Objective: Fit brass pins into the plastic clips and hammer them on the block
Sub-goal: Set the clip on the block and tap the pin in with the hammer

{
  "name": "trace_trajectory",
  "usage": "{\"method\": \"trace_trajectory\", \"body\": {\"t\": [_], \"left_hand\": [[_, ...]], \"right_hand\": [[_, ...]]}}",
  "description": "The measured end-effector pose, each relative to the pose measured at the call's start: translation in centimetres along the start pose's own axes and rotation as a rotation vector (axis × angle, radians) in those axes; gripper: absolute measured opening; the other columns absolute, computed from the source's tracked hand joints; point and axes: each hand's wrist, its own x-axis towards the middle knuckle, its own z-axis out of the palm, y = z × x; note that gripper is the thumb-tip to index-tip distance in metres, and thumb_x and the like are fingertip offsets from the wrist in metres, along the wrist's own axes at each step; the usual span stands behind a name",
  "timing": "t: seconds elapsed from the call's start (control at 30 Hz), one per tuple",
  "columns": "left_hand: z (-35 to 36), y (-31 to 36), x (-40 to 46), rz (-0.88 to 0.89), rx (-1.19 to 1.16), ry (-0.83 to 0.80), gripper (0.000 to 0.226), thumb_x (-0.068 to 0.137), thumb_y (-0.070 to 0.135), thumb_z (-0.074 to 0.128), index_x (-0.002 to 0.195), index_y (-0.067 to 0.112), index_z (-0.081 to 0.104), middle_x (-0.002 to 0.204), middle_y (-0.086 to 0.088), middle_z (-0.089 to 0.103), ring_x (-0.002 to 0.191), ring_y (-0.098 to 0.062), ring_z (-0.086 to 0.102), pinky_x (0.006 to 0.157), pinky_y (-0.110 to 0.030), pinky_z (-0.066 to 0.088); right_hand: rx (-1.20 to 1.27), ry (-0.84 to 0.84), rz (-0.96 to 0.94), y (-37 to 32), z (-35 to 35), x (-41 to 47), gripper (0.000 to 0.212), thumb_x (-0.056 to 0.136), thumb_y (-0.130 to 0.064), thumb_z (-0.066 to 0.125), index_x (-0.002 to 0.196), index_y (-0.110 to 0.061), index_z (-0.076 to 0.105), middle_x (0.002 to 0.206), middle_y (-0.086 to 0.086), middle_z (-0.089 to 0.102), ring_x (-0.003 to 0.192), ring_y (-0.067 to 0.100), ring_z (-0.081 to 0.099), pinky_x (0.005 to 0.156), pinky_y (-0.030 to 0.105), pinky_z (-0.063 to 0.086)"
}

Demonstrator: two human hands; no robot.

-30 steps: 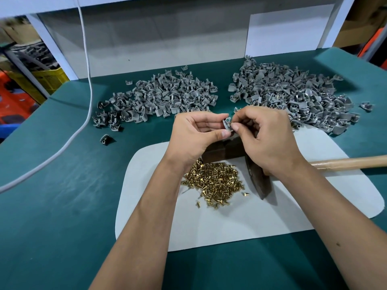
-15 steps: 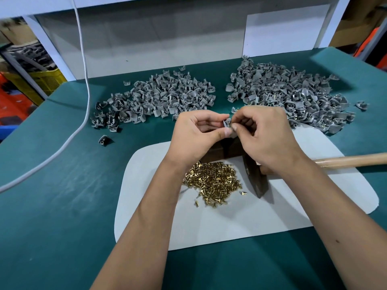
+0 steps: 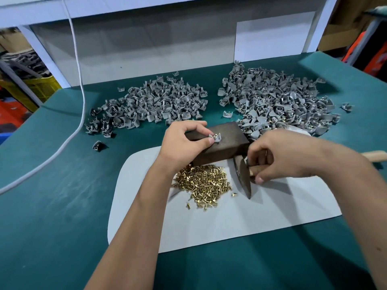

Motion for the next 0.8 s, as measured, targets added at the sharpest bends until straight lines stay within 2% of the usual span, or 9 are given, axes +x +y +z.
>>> {"method": "trace_trajectory", "body": {"t": [0.1,0.23,0.3,0.37,0.43,0.5,0.57,0.7,0.8], "left_hand": [[-0.1,0.0,0.0,-0.007,-0.018,0.009,0.014,0.076,0.01,0.088,0.083,0.02,0.08,0.117,0.003,0.073,0.11,0.0,0.067,0.107,-0.034,0.049],[0.0,-0.1,0.0,-0.016,-0.033,-0.003,0.013,0.077,0.009,0.087,0.078,0.019,0.079,0.114,0.005,0.074,0.105,0.0,0.068,0.104,-0.037,0.051],[0.1,-0.3,0.1,-0.03,-0.055,-0.006,0.012,0.078,0.006,0.086,0.078,0.016,0.079,0.111,0.002,0.075,0.104,0.0,0.069,0.101,-0.036,0.053],[0.1,-0.4,0.2,-0.037,-0.067,-0.005,0.01,0.078,0.004,0.086,0.079,0.011,0.079,0.105,0.001,0.076,0.103,-0.001,0.069,0.096,-0.03,0.054],[0.1,-0.4,0.3,-0.035,-0.078,-0.009,0.009,0.077,0.002,0.085,0.08,0.007,0.079,0.099,0.001,0.076,0.103,0.0,0.069,0.089,-0.022,0.053],[0.1,-0.3,0.3,-0.031,-0.083,-0.014,0.008,0.077,0.001,0.085,0.082,0.004,0.079,0.096,0.0,0.076,0.106,0.0,0.069,0.088,-0.02,0.054],[0.1,-0.2,0.3,-0.034,-0.08,-0.012,0.008,0.077,0.0,0.085,0.083,0.002,0.079,0.095,-0.003,0.077,0.109,-0.002,0.068,0.092,-0.023,0.055],[0.1,-0.2,0.4,-0.056,-0.075,-0.01,0.009,0.077,0.002,0.086,0.082,0.006,0.08,0.095,0.004,0.076,0.109,0.0,0.068,0.094,-0.022,0.054],[0.0,-0.2,0.3,-0.075,-0.09,-0.019,0.011,0.077,0.003,0.086,0.08,0.011,0.08,0.095,0.01,0.074,0.109,0.001,0.067,0.094,-0.022,0.055]], "right_hand": [[0.054,-0.026,-0.008,0.0,0.1,0.0,0.018,0.076,-0.031,0.088,0.083,-0.027,0.072,0.073,-0.012,0.07,0.069,0.004,0.064,0.069,0.032,0.055],[0.293,-0.14,-0.046,0.8,-1.4,-0.9,0.01,0.089,-0.009,0.076,0.089,-0.018,0.072,0.08,-0.004,0.076,0.074,0.011,0.072,0.077,0.034,0.06],[0.411,-0.082,-0.092,0.9,-2.3,-1.1,0.012,0.095,-0.004,0.066,0.091,-0.014,0.069,0.079,-0.002,0.075,0.071,0.014,0.072,0.07,0.028,0.059],[0.455,0.084,-0.118,0.4,-2.6,-0.6,0.015,0.101,-0.012,0.059,0.089,-0.016,0.067,0.074,-0.002,0.071,0.063,0.012,0.064,0.06,0.026,0.053],[0.409,0.279,-0.105,-0.7,-2.1,0.6,0.027,0.105,-0.022,0.052,0.081,-0.016,0.062,0.065,-0.002,0.064,0.055,0.01,0.055,0.054,0.031,0.045],[0.255,0.396,-0.063,-1.8,-1.4,1.7,0.032,0.106,-0.03,0.049,0.077,-0.018,0.055,0.068,-0.003,0.06,0.061,0.012,0.055,0.058,0.034,0.041],[0.139,0.493,-0.055,-2.1,-0.9,2.2,0.028,0.106,-0.036,0.046,0.085,-0.021,0.054,0.072,-0.005,0.057,0.065,0.019,0.054,0.058,0.036,0.039],[0.13,0.812,-0.121,-2.6,-0.9,2.3,0.032,0.104,-0.043,0.038,0.112,-0.021,0.06,0.068,-0.004,0.056,0.053,0.016,0.047,0.053,0.032,0.032],[-0.049,0.577,-0.05,-3.5,0.0,3.0,0.025,0.107,-0.041,0.04,0.106,-0.023,0.057,0.075,0.0,0.054,0.07,0.031,0.058,0.064,0.037,0.043]]}}
